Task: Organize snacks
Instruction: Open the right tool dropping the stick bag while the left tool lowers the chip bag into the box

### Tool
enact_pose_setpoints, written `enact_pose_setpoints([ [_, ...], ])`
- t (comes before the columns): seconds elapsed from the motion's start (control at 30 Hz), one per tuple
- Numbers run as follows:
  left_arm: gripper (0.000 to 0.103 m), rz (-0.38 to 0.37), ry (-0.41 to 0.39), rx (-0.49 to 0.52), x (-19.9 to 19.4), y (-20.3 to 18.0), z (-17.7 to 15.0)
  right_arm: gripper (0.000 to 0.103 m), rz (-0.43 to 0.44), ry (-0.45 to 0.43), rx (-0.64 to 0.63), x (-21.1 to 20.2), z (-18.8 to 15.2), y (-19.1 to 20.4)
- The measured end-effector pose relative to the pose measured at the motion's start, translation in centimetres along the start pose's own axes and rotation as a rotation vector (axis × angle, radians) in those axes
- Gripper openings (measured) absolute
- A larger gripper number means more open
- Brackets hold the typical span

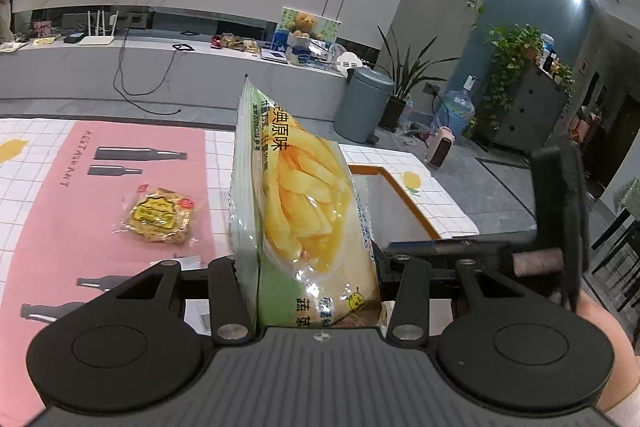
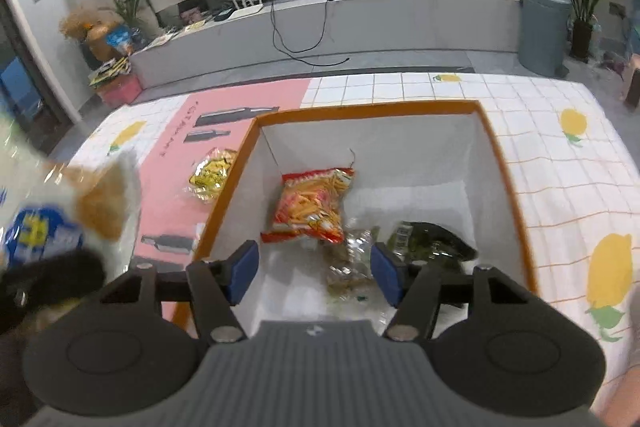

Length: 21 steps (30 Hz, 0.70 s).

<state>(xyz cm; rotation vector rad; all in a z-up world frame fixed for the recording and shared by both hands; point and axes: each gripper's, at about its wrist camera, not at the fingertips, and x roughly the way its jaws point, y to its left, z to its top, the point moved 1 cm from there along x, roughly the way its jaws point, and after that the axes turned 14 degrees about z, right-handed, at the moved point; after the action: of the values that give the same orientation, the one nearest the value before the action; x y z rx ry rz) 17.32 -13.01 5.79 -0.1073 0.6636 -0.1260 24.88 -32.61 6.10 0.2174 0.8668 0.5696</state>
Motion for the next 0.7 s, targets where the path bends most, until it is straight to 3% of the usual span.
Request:
enact_pose_setpoints([
  [0.3,0.05,0.013,0.024,0.023,3.7,-3.8,0.5,0.065,0.006,-0.047,0.019,-4.0,-1.2,-2.8],
  [0.7,0.05,0.075,0.058,0.07,9.6,-6.7,0.9,0.065,0.003,-0.053,0.095,-3.5,-1.5,-5.5],
])
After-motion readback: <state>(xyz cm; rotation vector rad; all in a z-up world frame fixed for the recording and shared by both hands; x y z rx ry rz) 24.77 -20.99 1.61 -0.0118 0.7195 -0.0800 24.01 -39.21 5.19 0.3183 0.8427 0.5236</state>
